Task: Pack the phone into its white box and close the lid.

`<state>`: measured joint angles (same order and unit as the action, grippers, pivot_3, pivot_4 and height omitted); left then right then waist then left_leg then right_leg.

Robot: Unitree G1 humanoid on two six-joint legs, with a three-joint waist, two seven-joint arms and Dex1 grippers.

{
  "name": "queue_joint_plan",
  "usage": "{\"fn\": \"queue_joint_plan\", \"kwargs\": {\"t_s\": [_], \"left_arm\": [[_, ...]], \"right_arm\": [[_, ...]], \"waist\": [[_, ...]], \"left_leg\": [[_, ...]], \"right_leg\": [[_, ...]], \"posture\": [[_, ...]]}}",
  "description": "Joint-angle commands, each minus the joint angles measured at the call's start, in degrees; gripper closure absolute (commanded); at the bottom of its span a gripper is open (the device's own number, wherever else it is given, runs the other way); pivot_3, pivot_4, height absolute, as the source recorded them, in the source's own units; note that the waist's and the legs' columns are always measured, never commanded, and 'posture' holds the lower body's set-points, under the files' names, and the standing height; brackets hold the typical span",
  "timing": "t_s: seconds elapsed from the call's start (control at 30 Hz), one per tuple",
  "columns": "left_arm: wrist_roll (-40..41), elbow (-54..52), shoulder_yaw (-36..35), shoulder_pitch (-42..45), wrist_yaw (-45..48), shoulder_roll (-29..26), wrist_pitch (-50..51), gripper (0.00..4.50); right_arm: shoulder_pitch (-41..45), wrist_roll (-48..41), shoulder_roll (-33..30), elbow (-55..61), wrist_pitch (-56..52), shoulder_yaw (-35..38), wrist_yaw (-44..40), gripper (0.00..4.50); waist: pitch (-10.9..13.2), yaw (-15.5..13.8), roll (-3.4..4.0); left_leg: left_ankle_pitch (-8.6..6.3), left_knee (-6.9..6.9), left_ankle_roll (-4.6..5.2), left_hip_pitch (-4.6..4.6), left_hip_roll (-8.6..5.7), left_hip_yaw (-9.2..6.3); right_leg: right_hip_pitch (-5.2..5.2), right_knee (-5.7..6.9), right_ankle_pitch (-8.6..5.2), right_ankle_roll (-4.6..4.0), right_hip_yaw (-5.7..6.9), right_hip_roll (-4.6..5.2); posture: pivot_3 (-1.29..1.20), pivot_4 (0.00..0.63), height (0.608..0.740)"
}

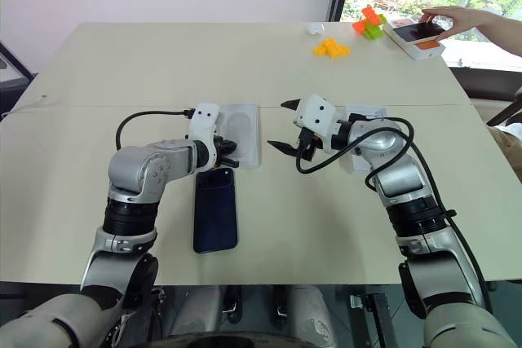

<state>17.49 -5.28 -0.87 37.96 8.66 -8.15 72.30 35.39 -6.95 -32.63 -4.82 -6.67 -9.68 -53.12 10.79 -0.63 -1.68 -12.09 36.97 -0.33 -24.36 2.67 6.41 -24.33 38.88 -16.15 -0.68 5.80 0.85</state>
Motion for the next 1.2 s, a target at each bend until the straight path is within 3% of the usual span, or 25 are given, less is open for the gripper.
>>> {"fn": "queue_joint_plan", "kwargs": {"t_s": [0.03, 0.17, 0.33, 0.43, 0.57, 0.67, 0.8, 0.9, 1.0, 1.07, 1.2], "left_arm": [[0.1, -1.6, -3.1, 1.7, -0.8, 1.5, -6.3, 4.45], [0.4, -2.0, -6.0, 3.5, -1.4, 2.5, -12.3, 4.45], [2.3, -6.5, -8.3, 2.3, 0.7, -1.1, -11.2, 4.45], [4.2, -10.2, -10.2, 0.6, 1.8, -4.2, -8.1, 3.59], [10.8, -16.7, -17.3, -1.4, 4.6, -8.1, -0.2, 1.58], [16.5, -19.7, -24.7, -3.9, 9.2, -14.8, 8.6, 0.13], [22.2, -18.1, -37.7, -6.7, 12.5, -19.5, 19.4, 0.05], [32.6, -15.2, -41.2, -16.0, 14.7, -26.6, 20.2, 0.05], [47.0, -11.7, -43.5, -27.6, 15.8, -33.7, 20.2, 0.0], [52.9, -12.2, -43.6, -33.2, 15.7, -36.9, 20.2, 0.0], [64.0, -12.8, -42.6, -36.0, 9.2, -35.3, 20.2, 0.0]], "right_arm": [[2.1, 0.1, 0.5, 0.5, 1.4, 1.1, 0.3, 0.0], [2.5, 0.0, 0.6, 0.1, 1.6, 1.1, 0.2, 0.0], [2.1, -0.8, 0.3, 0.9, 0.9, 1.7, 0.0, 0.0], [1.9, -1.0, 0.1, 1.4, 0.7, 1.9, -0.1, 0.0], [1.2, -2.2, -0.2, 2.5, -0.2, 2.2, -0.9, 0.0], [-0.1, -5.1, -0.1, 6.2, -3.2, 2.7, -2.3, 0.0], [-2.5, -5.7, -1.0, 9.5, -3.9, 2.4, -3.5, 0.0], [-4.2, -6.9, -1.2, 12.5, -5.3, 2.0, -4.8, 0.0], [-6.3, -7.8, -1.5, 15.9, -6.7, 0.8, -6.4, 0.92], [-7.5, -5.4, -2.2, 16.5, -3.7, -1.0, -7.2, 1.91], [-8.5, -2.3, -1.3, 16.0, 1.5, -3.7, -7.2, 3.91]], "waist": [[0.0, 0.0, 0.0], [0.0, -0.1, -0.01], [0.0, 0.1, 0.0], [0.0, 0.3, 0.0], [0.0, 0.1, -0.01], [0.0, 0.2, 0.0], [0.0, 0.4, 0.0], [0.0, 0.6, 0.0], [0.0, 0.9, -0.02], [0.0, 0.9, -0.06], [0.0, -0.1, -0.03]], "left_leg": [[-0.01, 0.01, 0.01, 0.0, 0.0, 0.0], [-0.02, 0.01, 0.04, -0.01, 0.0, 0.0], [-0.02, -0.01, 0.04, 0.0, 0.0, 0.01], [-0.01, -0.03, 0.02, 0.01, 0.01, 0.01], [-0.01, -0.02, 0.02, 0.0, 0.01, 0.0], [-0.01, -0.02, 0.01, 0.01, 0.01, 0.0], [-0.01, -0.06, 0.01, 0.03, 0.03, -0.01], [-0.02, -0.05, 0.02, 0.02, 0.02, -0.02], [-0.03, -0.12, 0.0, 0.04, 0.03, -0.04], [-0.04, -0.11, 0.0, 0.02, 0.03, -0.08], [-0.16, -0.11, -0.1, 0.02, -0.04, -0.11]], "right_leg": [[0.0, 0.0, 0.0, 0.0, 0.0, 0.0], [0.0, 0.0, 0.0, 0.01, 0.0, 0.0], [0.0, 0.0, 0.0, 0.0, 0.0, -0.01], [0.0, 0.0, 0.0, 0.0, 0.0, -0.02], [0.0, 0.0, 0.0, 0.01, 0.0, -0.01], [0.0, 0.0, -0.01, 0.01, 0.0, -0.01], [-0.01, 0.0, -0.05, 0.07, 0.0, -0.02], [-0.01, 0.0, -0.06, 0.08, 0.0, -0.01], [-0.03, -0.01, -0.04, -0.01, 0.0, 0.04], [-0.05, -0.01, -0.02, -0.05, 0.01, 0.08], [-0.04, -0.09, -0.1, 0.01, 0.04, 0.19]], "posture": [[0.0, 0.15, 0.737], [0.0, 0.15, 0.737], [0.0, 0.15, 0.737], [0.0, 0.15, 0.737], [0.0, 0.15, 0.737], [0.0, 0.15, 0.737], [0.0, 0.15, 0.737], [0.0, 0.15, 0.737], [0.0, 0.15, 0.737], [0.0, 0.15, 0.737], [0.0, 0.15, 0.737]]}}
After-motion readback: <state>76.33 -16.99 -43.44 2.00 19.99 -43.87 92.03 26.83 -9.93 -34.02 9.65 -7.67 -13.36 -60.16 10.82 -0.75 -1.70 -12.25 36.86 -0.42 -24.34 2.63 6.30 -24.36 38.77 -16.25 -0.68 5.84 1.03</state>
